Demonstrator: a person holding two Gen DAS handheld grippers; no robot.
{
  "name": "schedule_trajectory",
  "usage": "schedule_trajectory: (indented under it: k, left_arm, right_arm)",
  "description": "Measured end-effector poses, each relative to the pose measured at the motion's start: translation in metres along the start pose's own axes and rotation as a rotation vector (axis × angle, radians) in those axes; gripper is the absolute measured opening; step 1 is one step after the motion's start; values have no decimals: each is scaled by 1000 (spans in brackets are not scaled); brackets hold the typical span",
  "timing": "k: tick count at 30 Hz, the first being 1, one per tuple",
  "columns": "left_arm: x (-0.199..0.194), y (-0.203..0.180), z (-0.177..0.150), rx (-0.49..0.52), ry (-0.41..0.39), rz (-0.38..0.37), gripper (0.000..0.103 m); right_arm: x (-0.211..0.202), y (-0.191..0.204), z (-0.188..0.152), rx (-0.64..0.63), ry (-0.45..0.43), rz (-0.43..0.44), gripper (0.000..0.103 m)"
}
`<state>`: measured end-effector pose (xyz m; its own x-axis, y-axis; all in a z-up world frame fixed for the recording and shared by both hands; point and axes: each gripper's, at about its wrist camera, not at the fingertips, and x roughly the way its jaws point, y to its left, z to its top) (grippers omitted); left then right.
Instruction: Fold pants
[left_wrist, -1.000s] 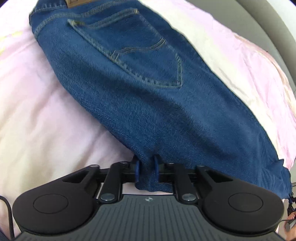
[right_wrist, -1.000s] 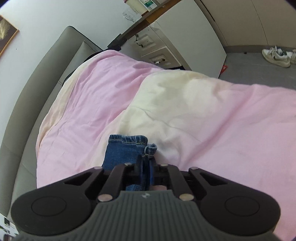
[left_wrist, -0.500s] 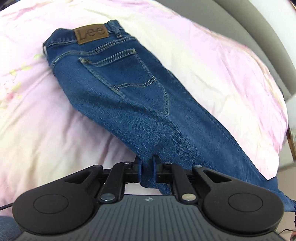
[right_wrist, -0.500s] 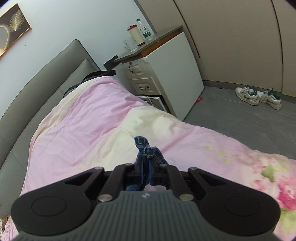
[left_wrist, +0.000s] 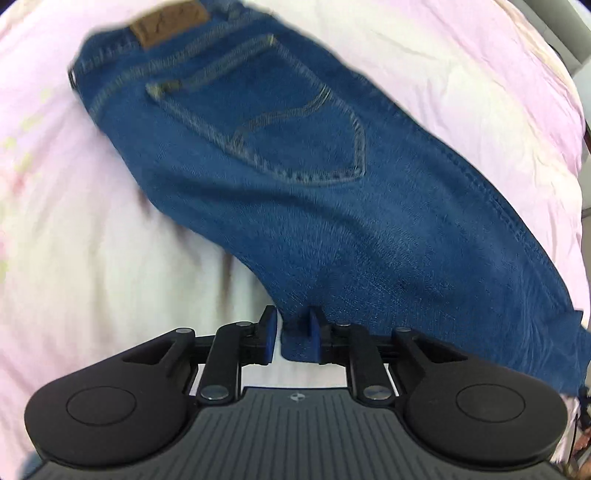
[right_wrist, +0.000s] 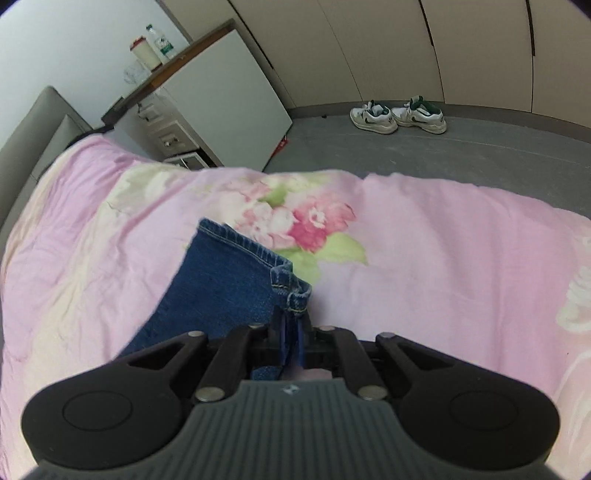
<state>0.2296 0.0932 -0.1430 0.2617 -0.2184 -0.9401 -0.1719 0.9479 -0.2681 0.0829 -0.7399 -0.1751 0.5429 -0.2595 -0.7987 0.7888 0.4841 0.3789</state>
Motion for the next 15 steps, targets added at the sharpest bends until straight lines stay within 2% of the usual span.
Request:
schedule_trajectory:
  k: [2,5,9,12,15]
  left_arm:
    - [-18,-4,1,86,-32,17,26]
    - [-38,-18,17,212,-88,52,38]
    - [-50,-41,57,238,-194,120,45]
    - [-51,-53,90,265,-303,159,57]
    - [-42,-60,123,353,-385,240,70]
  right_arm:
    - [5,-2,-1,-61,18,8,8]
    - [-3,2,11,-129,21,2,32]
    - [-19,27,42,-266,-24,16,36]
    - [-18,52,58,-356,-31,32,46]
    - [-2,76,65,-423,-17,11,47]
